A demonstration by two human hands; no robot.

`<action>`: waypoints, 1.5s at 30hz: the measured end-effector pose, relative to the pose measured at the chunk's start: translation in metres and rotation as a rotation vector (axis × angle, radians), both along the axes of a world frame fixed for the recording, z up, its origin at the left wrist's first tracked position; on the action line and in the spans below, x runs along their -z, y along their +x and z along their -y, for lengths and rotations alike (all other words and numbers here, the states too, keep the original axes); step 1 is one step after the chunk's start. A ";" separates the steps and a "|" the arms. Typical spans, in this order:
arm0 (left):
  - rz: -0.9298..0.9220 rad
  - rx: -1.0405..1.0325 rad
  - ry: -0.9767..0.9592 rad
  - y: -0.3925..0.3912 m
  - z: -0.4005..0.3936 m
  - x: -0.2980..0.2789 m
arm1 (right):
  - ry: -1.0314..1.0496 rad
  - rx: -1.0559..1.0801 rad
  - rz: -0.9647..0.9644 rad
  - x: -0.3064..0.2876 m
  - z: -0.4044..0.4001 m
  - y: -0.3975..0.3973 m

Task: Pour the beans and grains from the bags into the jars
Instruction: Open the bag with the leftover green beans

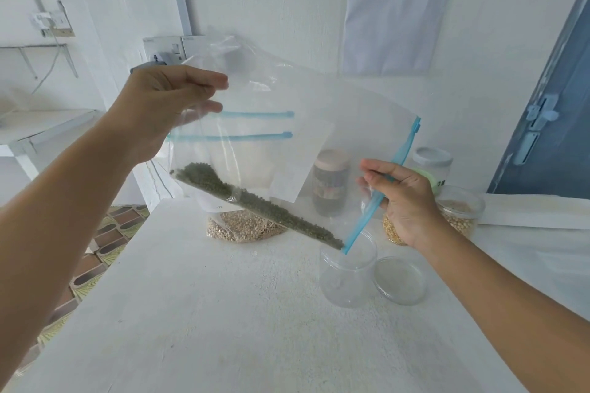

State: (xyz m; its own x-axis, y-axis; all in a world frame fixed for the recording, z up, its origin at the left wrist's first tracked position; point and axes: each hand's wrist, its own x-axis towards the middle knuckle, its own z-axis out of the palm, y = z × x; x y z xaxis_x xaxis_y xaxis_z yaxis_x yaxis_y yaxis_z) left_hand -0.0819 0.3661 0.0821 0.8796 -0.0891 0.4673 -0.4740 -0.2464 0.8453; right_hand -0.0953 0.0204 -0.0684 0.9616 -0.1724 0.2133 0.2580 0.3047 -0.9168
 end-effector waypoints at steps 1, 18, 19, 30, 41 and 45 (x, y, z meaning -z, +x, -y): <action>0.006 0.000 0.004 0.000 0.000 -0.002 | -0.003 -0.002 0.008 0.000 0.000 0.000; 0.031 0.003 0.065 -0.002 0.009 -0.013 | -0.073 0.022 -0.017 0.007 -0.001 -0.005; 0.033 0.002 0.065 -0.002 0.009 -0.014 | -0.073 0.023 -0.015 0.006 -0.001 -0.005; 0.054 -0.010 0.043 0.000 0.000 -0.026 | -0.039 0.002 0.025 -0.010 -0.008 -0.001; 0.032 -0.014 0.072 0.004 -0.003 -0.031 | -0.032 -0.002 0.025 -0.010 -0.011 -0.002; 0.020 -0.007 0.081 0.004 0.001 -0.032 | -0.025 0.008 0.013 -0.008 -0.012 -0.003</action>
